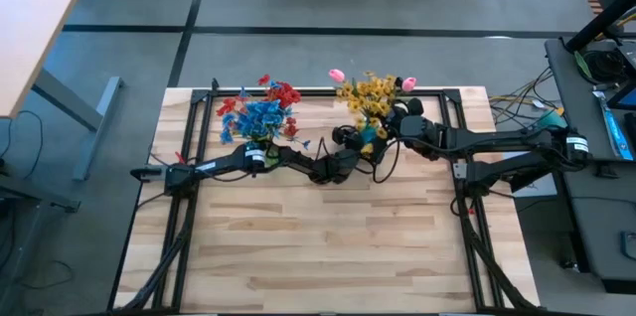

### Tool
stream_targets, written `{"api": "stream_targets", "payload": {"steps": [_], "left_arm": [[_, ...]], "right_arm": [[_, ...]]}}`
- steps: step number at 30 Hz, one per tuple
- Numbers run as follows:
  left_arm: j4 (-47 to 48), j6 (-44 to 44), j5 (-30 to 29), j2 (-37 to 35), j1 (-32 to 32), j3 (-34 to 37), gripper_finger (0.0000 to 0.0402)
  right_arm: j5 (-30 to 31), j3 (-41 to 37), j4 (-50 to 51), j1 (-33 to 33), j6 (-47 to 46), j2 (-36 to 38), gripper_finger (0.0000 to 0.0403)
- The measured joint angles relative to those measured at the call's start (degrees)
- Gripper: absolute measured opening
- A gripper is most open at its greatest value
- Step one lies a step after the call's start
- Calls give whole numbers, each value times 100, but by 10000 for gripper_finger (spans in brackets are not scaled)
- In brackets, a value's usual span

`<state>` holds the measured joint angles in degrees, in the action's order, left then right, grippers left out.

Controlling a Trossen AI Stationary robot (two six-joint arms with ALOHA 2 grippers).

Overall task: Sort flowers into vase by color
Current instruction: Put the yellow flowers into the blue vase

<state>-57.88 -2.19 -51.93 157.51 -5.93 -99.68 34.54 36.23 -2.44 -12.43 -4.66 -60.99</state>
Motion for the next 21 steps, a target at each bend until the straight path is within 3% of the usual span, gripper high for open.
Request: {"api": "stream_targets", "payload": {"steps": [13, 21], "left_arm": [[77, 6, -8, -18, 8, 7, 338], [93, 209, -108, -95, 43, 17, 339]], "right_arm": [[-2, 2, 55, 4, 70, 37, 20], [-2, 2, 133, 29, 24, 57, 116]]}}
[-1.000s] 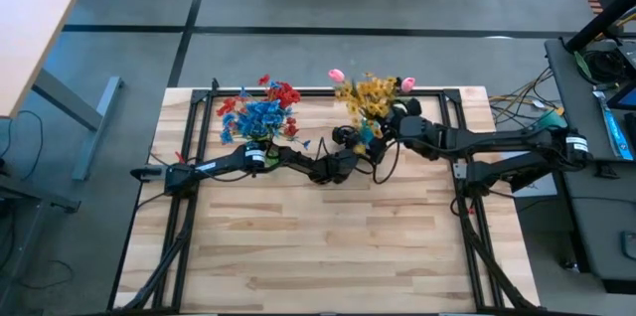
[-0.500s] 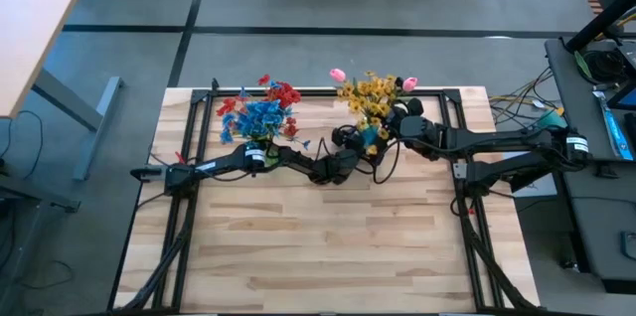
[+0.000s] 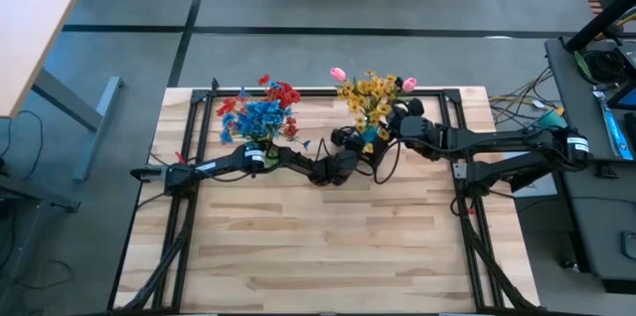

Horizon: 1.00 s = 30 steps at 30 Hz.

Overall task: Sort flowers into vase by color
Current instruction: Put the yellow flowers into the blue vase

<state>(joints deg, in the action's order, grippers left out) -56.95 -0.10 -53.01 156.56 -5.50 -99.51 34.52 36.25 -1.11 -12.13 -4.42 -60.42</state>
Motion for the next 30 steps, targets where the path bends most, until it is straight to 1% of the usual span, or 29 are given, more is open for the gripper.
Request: {"api": "stream_targets", "payload": {"steps": [3, 6, 12, 24, 30], "left_arm": [[62, 4, -198, -29, 46, 5, 339], [102, 70, -214, -45, 81, 5, 339], [104, 282, -272, -102, 207, 6, 339], [57, 541, -367, -314, 349, 0, 339], [44, 749, -721, -391, 384, -6, 339]], "right_arm": [[-4, 0, 146, 61, -56, 28, 155], [-2, 6, 242, 153, -99, 112, 185], [-2, 7, 344, 285, -114, 411, 226], [-71, 9, 1182, 371, -401, 973, 264], [-433, 9, 1240, 377, -416, 1162, 275]]}}
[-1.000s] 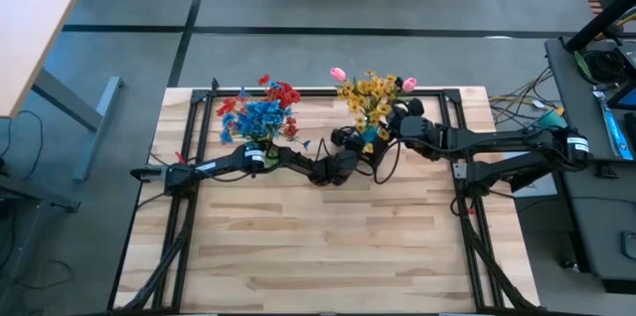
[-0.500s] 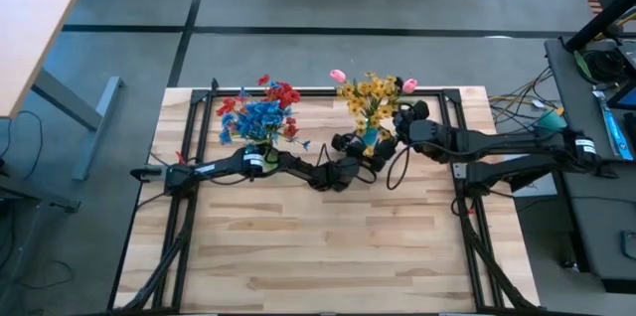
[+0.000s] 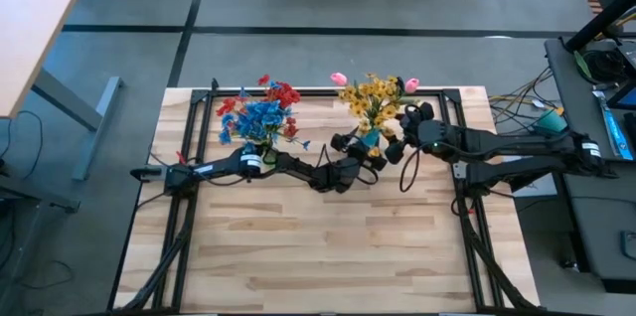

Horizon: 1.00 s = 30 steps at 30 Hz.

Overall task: Sort flowers into vase by color
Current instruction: Put the yellow flowers into the blue vase, then return to Home Position

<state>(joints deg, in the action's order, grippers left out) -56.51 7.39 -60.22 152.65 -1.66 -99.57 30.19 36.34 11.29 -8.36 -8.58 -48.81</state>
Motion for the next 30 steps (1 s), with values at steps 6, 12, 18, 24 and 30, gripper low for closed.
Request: {"api": "stream_targets", "payload": {"steps": [6, 12, 18, 24, 30], "left_arm": [[0, 196, -79, -99, 103, -2, 339], [5, 499, -214, -202, 308, -2, 339], [-3, 798, -674, -380, 620, 111, 339], [-196, 610, -678, -903, 1078, 665, 339], [-772, 1828, -408, -1612, 1785, 1379, 339]], "right_arm": [[-71, 0, 284, 26, -101, 138, 277], [-81, 0, 707, 38, -210, 330, 277], [-85, 0, 901, 234, -346, 621, 277], [-85, 0, 978, 629, -345, 872, 277], [-74, 0, 978, 1383, -549, 1126, 277]]}}
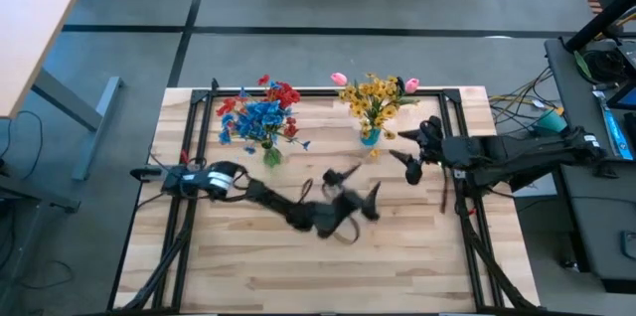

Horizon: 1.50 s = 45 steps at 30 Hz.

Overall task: Sort flowers into vase by color
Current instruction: Return to Home Position

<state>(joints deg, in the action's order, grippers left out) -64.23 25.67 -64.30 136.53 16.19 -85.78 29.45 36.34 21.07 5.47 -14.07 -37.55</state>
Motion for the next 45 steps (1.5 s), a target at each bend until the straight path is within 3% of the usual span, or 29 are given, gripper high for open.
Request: {"api": "stream_targets", "payload": {"steps": [6, 14, 18, 22, 24, 31, 34, 37, 42, 45], "left_arm": [[-702, 1480, 403, -1200, 982, 933, 339], [-302, 1590, 588, -3130, 2463, 2148, 333], [243, 2024, -348, -3769, 3278, 2411, 329], [250, 2022, -2198, -4149, 3922, 2382, 329], [232, 1987, -2484, -4290, 4137, 2363, 329], [251, 2934, -2580, -4528, 4594, 2371, 329], [268, 3163, -2330, -4728, 4701, 2520, 329], [231, 2632, -1589, -5213, 4705, 2947, 329], [278, 1533, -1519, -6281, 4730, 4368, 329], [231, 1155, -1180, -7109, 4855, 5238, 329]], "right_arm": [[60, 0, -576, 869, 456, 203, 277], [62, 0, -1274, 1679, 1395, 281, 276], [55, 8, -1249, 2093, 1366, 341, 276], [54, 9, -1285, 2435, 1323, 383, 276], [55, 10, -1307, 2566, 1327, 427, 276], [61, 83, -1193, 2742, 1092, 750, 276], [66, 79, -975, 2742, 888, 816, 276], [76, 43, -934, 2742, 760, 815, 276], [616, 39, -953, 2742, 722, 576, 276], [805, 37, -1007, 2742, 671, 360, 276]]}}
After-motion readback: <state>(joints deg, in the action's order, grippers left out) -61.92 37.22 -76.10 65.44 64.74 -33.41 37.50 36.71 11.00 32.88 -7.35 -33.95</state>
